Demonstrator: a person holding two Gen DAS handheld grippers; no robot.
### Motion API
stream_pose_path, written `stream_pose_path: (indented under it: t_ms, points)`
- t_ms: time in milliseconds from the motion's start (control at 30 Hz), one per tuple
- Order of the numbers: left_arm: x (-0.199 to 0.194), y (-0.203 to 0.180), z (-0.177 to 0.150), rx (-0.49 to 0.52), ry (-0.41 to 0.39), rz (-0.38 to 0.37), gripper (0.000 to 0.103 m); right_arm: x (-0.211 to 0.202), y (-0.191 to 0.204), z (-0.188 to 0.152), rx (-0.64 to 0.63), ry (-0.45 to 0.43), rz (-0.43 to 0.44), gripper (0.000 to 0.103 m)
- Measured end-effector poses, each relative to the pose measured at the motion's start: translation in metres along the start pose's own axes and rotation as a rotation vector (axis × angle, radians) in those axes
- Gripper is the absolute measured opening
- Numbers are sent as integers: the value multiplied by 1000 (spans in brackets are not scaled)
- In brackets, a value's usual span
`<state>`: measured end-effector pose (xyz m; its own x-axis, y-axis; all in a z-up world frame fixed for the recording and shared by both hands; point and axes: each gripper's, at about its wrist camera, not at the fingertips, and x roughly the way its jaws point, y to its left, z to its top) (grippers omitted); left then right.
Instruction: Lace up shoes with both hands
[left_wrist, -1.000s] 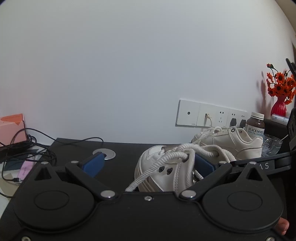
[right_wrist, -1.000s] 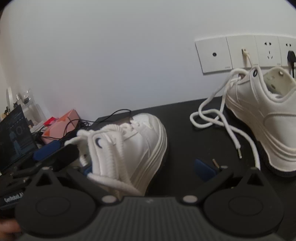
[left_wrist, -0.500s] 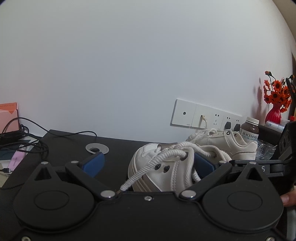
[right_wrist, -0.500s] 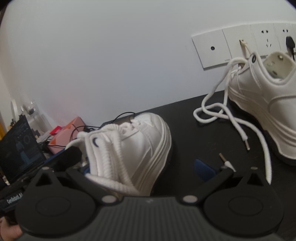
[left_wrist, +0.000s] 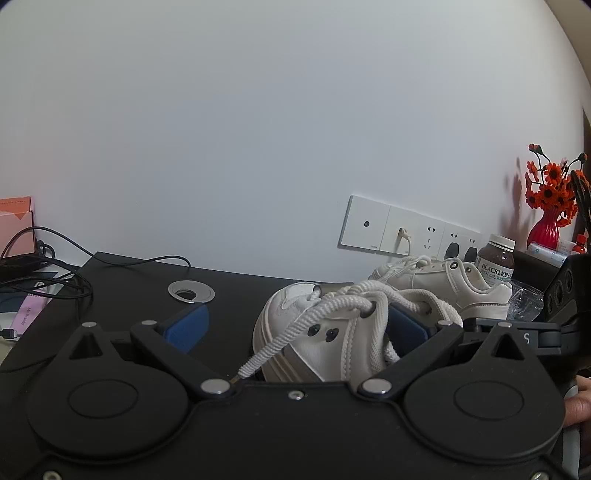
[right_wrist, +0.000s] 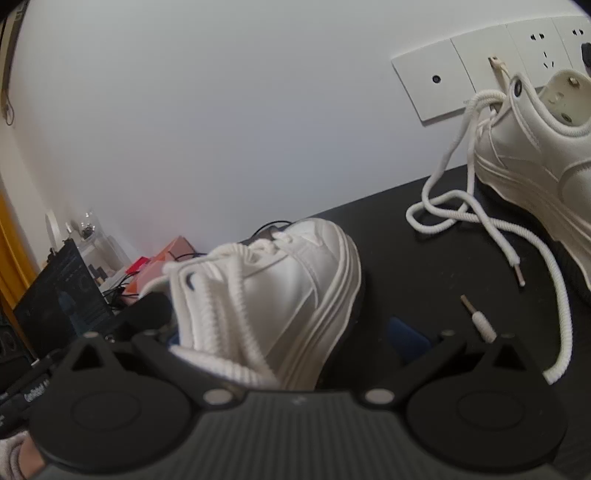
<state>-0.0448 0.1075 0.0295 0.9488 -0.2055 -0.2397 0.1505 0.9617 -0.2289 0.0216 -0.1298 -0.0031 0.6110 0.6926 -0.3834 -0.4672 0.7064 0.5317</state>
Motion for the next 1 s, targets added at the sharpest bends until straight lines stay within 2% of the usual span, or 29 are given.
stream_pose_path:
  t_ms: [1000]
  points:
    - [2, 1, -1, -14, 8, -5, 103, -4, 2, -2, -11, -11, -24, 103]
